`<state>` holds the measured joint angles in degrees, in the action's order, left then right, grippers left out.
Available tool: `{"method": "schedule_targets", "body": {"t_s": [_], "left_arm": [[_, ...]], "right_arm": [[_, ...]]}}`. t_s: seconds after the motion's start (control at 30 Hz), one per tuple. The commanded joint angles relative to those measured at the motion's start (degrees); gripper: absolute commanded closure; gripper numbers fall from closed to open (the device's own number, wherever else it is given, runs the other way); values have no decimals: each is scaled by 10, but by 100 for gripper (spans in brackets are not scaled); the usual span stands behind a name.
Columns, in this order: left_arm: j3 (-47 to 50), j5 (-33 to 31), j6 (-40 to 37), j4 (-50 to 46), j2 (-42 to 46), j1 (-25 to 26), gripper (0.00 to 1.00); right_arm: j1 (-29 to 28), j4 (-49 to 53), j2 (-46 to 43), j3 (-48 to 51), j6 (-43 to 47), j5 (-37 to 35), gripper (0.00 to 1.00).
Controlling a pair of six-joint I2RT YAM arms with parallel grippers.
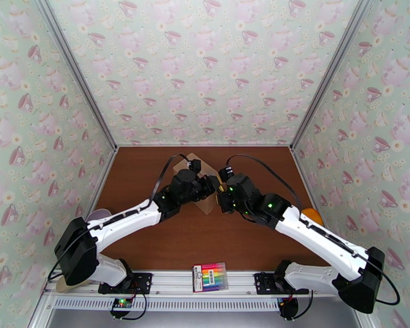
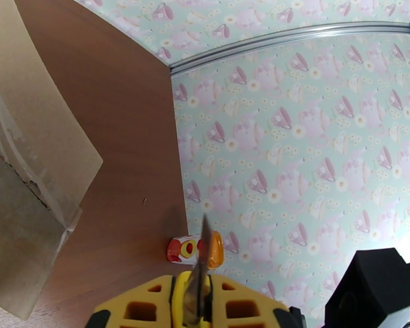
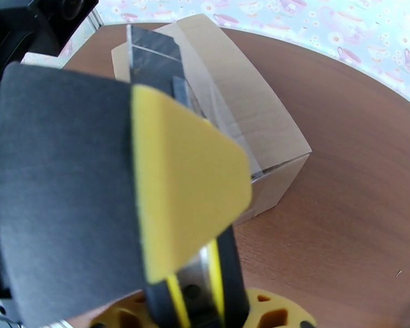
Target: Unpack the express box
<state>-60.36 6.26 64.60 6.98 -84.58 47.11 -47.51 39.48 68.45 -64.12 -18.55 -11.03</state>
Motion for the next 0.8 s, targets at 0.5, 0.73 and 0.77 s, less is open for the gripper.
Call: {"method": "schedule_targets", "body": {"t_s": [0.5,0.73,0.77], "left_arm": [[15,-5,19,43,16,-15,100],[26,1,18,68,21,-17,100],[27,3,19,73,22,-18,100]], "right_arm": [[16,-18,-9,-4,-71,-29,39],[17,-18,-8,-3,-71,-30,27],[17,-20,-6,-4,-71,-28,28]]}}
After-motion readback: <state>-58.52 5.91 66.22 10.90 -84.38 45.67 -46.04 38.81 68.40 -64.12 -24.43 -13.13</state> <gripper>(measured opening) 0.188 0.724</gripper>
